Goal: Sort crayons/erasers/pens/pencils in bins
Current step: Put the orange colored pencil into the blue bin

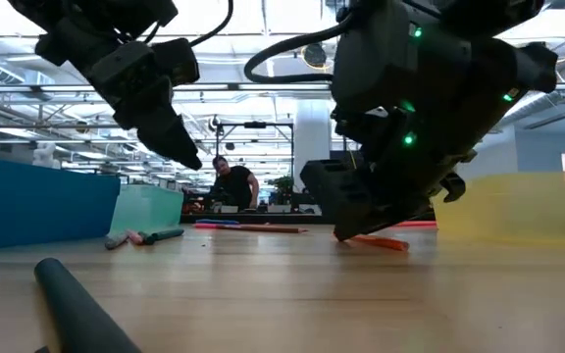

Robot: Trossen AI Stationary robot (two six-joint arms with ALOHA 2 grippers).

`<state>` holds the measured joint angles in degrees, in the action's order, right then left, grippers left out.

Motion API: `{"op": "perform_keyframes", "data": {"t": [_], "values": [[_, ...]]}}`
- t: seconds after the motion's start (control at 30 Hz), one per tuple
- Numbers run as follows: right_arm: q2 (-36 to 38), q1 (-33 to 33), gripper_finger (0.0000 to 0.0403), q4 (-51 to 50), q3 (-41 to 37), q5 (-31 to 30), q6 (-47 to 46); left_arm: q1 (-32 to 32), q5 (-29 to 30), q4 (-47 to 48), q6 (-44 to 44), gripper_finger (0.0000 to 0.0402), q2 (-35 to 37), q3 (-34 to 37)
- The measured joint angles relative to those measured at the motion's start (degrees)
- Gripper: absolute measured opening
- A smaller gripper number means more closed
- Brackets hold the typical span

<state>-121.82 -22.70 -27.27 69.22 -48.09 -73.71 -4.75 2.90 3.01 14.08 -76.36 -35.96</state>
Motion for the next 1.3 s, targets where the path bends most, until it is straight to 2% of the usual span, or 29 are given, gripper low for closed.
{"op": "perform_keyframes", "data": {"t": [0.17, 0.23, 0.3, 0.4, 0.5, 0.6, 0.73, 0.9, 1.0, 1.1, 1.3], "values": [[-0.37, -0.39, 0.0066, 4.59, -1.55, -2.62, 4.45, -4.17, 2.64, -11.56, -0.12, 0.0273, 0.0, 6.75], [-0.33, -0.41, 0.003, 11.14, -4.03, -2.97, 7.89, -6.15, 4.32, -14.85, -0.48, 0.0273, -0.13, 9.21], [-0.15, -0.38, 0.0014, 20.32, -7.3, -3.41, 12.47, -7.63, 5.56, -15.19, 0.83, 0.0273, -0.13, 9.94], [-0.31, -0.02, 0.0017, 33.67, -11.53, -3.33, 21.32, -8.29, 5.6, -12.92, 3.7, 0.0273, -0.13, 9.06], [0.0, 0.45, 0.0015, 42.34, -13.54, -1.45, 33.07, -8.23, 4.6, -9.03, 4.19, 0.0273, -0.13, 8.21], [0.75, 0.77, 0.0013, 47.43, -14.02, -0.54, 42.9, -8.18, 4.29, -7.32, -1.15, 0.0273, -0.13, 8.19], [2.41, 1.51, 0.0013, 50.12, -14.06, 4.54, 51.3, -7.32, 4.03, -7.62, -9.45, 0.0273, -0.13, 7.93], [4.08, 1.61, 0.0012, 54.68, -14.11, 11.31, 57.81, -5.9, 3.24, -7.67, -16.43, 0.0273, -0.95, 3.59], [4.57, 2.01, 0.0012, 57.35, -14.11, 12.43, 59.66, -5.87, 1.5, -6.96, -19.67, 0.0273, -3.99, 0.53], [4.57, 2.6, 0.0012, 57.08, -14.11, 12.5, 60.04, -5.87, -0.44, -7.61, -20.65, 0.0273, -9.64, -2.63], [4.6, 3.2, 0.0012, 57.44, -14.09, 13.98, 62.31, -5.72, -0.2, -5.37, -21.6, 0.0273, -22.27, -10.6]]}}
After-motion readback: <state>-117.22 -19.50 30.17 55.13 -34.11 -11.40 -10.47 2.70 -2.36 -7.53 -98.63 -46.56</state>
